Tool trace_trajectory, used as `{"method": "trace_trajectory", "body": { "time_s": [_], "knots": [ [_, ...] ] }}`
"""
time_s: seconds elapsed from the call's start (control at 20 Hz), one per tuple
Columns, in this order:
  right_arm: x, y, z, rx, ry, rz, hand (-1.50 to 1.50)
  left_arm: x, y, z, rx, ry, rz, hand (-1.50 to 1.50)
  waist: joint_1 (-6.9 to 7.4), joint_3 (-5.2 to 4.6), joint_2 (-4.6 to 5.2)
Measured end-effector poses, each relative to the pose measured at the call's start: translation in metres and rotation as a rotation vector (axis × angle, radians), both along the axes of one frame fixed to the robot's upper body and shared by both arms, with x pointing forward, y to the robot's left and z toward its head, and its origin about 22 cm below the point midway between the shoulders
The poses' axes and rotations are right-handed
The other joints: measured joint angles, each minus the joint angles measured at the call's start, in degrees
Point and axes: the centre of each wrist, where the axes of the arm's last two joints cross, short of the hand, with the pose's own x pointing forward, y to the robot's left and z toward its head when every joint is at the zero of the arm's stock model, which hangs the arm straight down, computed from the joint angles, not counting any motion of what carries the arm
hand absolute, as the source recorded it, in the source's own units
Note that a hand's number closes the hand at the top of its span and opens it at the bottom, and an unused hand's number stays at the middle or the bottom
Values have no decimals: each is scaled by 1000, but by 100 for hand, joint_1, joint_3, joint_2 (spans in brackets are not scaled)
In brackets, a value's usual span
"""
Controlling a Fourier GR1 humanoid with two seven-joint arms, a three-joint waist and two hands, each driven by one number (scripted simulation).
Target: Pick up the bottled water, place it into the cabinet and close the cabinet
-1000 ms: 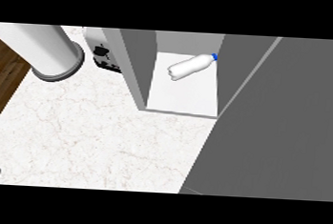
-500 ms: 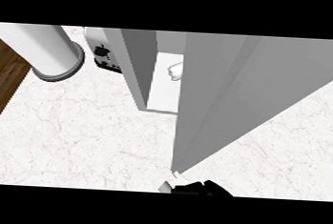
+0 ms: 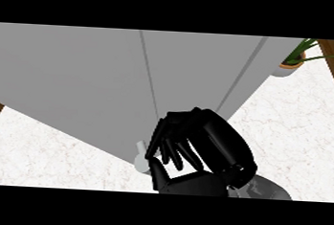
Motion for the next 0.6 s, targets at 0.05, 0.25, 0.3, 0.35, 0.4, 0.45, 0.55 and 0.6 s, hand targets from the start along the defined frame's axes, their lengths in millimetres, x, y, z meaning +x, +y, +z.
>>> {"method": "trace_trajectory", "body": {
  "time_s": [0.05,0.25,0.3,0.35,0.4,0.45,0.55,0.6],
  "knots": [
    [10,1,5,13,3,-8,150,-2,2,1,0,-1,1,-150,-7,1,0],
    [46,-5,13,21,18,-15,150,-12,5,6,-6,-7,14,-150,-58,5,-5],
    [56,-8,14,20,24,-12,150,-13,5,6,-9,-7,18,-150,-66,6,-5],
    [64,-7,17,16,30,-10,150,-14,8,9,-8,-9,17,-150,-73,8,-4],
    [73,-10,18,12,31,-3,150,-16,9,10,-7,-12,22,-150,-71,7,-4],
    [81,-10,17,8,29,0,150,-18,12,9,-12,-11,23,-150,-76,8,-10],
    [91,-11,14,-1,12,23,150,-20,16,13,-7,-13,26,-150,-98,12,-47],
    [95,-12,13,-8,7,46,150,-21,16,15,-7,-13,29,-150,-103,12,-61]
  ]
}}
